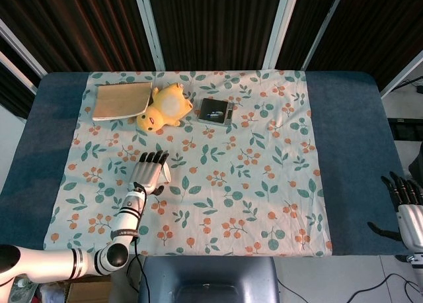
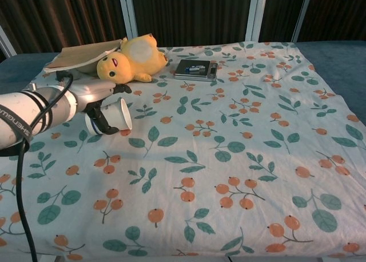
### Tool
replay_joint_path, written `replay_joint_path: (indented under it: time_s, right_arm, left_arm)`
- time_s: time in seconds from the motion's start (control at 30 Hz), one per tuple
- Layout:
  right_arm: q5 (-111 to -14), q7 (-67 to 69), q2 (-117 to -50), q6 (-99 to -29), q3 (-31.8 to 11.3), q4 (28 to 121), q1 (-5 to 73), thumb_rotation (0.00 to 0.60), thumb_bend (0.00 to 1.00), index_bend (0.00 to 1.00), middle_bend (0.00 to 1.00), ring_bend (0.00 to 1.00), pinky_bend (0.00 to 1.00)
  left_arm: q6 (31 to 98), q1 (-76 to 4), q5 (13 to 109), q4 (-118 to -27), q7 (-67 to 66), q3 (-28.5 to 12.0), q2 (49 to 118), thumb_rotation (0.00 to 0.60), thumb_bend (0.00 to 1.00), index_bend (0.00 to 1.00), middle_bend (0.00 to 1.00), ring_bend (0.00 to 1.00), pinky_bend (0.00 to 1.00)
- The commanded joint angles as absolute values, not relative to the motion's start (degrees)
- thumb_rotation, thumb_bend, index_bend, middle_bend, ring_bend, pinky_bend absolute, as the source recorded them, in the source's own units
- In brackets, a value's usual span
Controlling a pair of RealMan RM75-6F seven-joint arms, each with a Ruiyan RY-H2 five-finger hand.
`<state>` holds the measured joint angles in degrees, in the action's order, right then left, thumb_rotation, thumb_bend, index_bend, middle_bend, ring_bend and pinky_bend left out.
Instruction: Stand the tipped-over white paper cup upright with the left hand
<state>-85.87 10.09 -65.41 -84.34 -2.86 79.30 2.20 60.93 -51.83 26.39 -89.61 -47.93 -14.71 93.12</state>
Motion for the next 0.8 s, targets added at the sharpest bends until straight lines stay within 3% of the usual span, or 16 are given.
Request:
replay_joint_path:
  time_s: [0.03, 0.43, 0.8]
  right_arm:
    - [-85.8, 9.9, -65.3, -84.5, -2.9, 79.4, 2.1, 0.6, 0.0, 0.0, 0.0, 0.0, 0.0]
    - [-85.7, 10.1, -64.9, -84.6, -2.9, 79.7, 2.0, 0.6, 0.0, 0.0, 0.0, 0.0, 0.0]
    - [-85.3, 10.2, -64.7, -83.9, -3.0, 79.8, 2.2, 0.6, 0.0, 0.0, 0.0, 0.0, 0.0]
  left_arm:
    - [61.6, -52.5, 25.9, -88.3, -48.0, -14.5, 94.0, 0.6, 0.3, 0.0, 0.04, 0.0, 0.0]
    - [62.9, -54.4, 23.1, -86.4, -49.8, -13.8, 95.6, 0.6, 0.31, 0.0, 0.2, 0.0, 0.03]
    - [63.0, -52.9, 28.3, -85.1, -43.8, -13.8, 96.2, 0.6, 0.37, 0.18, 0.36, 0.1, 0.06]
